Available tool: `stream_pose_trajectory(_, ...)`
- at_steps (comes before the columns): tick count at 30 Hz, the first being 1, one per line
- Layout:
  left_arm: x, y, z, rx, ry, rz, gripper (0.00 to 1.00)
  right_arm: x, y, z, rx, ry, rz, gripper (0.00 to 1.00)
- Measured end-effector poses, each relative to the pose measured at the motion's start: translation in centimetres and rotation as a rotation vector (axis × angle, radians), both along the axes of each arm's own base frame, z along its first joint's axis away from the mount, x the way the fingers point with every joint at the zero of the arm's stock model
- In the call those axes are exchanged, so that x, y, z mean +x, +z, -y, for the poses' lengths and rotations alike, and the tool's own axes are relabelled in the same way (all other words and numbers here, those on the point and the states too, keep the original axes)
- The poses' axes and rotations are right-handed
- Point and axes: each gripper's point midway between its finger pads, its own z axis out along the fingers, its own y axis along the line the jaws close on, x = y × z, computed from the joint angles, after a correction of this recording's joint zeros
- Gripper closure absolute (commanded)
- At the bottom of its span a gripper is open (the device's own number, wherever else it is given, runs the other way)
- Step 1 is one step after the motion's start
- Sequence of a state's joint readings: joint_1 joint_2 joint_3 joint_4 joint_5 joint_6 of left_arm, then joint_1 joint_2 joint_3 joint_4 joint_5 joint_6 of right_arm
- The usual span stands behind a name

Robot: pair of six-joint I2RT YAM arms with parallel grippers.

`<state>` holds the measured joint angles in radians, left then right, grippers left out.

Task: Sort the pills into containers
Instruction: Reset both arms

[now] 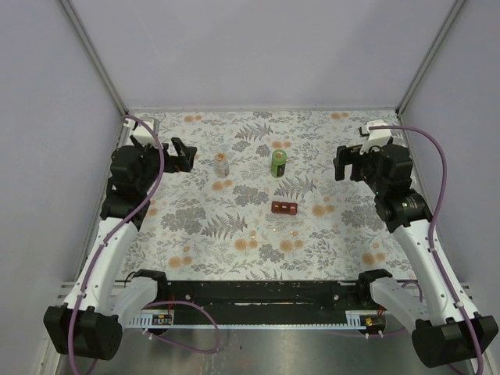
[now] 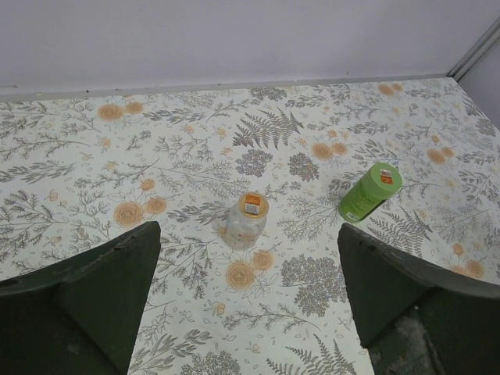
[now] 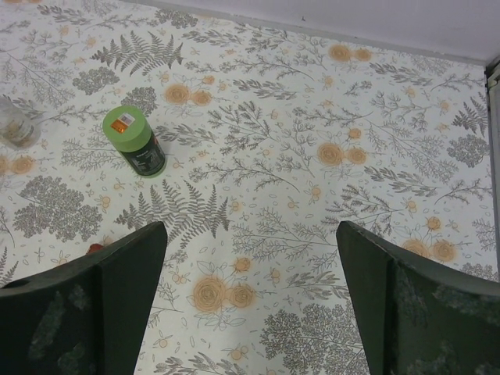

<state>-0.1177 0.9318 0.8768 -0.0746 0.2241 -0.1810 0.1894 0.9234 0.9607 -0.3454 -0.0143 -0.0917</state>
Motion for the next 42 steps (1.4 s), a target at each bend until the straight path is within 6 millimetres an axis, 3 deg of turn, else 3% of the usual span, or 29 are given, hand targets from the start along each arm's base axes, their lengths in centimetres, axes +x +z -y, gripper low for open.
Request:
stream_pose_trajectory(9,-0.6,0.1,0.0,-0.022,0.0,0.022,0.01,-1.7,2.4,0.3,0.022,0.002,0.103,0.0)
stream_pose_trajectory(15,-0.8,0.4,0.0,-0.028,0.001,0.049,0.01,-1.6,1.3,0.8,0.011,-0.028,0.088,0.01)
stream_pose_trajectory(24,-0.1,0.3,0.1,-0.03,0.0,0.07,0.01,-1.2,1.3,1.7,-0.002,-0.079,0.102,0.01)
stream_pose_trajectory(42,0.4,0.8,0.3,-0.047,-0.003,0.099,0.01,-0.8,0.1,1.8,-0.023,-0.079,0.086,0.01)
